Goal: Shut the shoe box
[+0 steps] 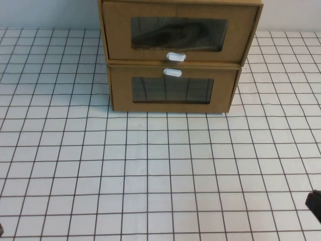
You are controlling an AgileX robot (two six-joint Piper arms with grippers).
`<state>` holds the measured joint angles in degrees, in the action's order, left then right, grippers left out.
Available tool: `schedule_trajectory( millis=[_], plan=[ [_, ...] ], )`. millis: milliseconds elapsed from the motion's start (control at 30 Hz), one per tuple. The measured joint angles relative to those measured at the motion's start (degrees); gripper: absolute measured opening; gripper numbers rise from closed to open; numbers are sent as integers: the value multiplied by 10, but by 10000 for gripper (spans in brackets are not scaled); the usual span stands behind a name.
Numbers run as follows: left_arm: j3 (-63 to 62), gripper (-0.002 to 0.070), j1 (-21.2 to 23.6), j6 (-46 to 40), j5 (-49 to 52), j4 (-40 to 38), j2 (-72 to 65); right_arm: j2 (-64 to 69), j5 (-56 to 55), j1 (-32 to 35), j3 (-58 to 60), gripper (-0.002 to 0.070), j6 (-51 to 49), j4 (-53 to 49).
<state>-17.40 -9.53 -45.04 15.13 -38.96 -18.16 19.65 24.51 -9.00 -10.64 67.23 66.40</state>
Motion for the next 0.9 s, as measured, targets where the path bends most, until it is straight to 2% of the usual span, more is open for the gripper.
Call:
schedule_trajectory(
  millis=[133, 433, 767, 900],
  plan=[
    [36, -5, 0, 0, -35, -4, 3, 0, 68, 0, 3, -15, 0, 4],
    [82, -5, 0, 0, -38, -4, 3, 0, 220, 0, 3, -15, 0, 37],
    [91, -5, 0, 0, -31, -2, 26, 0, 305, 0, 3, -15, 0, 37],
    [102, -5, 1, 0, -79, 32, 74, -1, 312, 0, 3, -15, 0, 37]
  ],
)
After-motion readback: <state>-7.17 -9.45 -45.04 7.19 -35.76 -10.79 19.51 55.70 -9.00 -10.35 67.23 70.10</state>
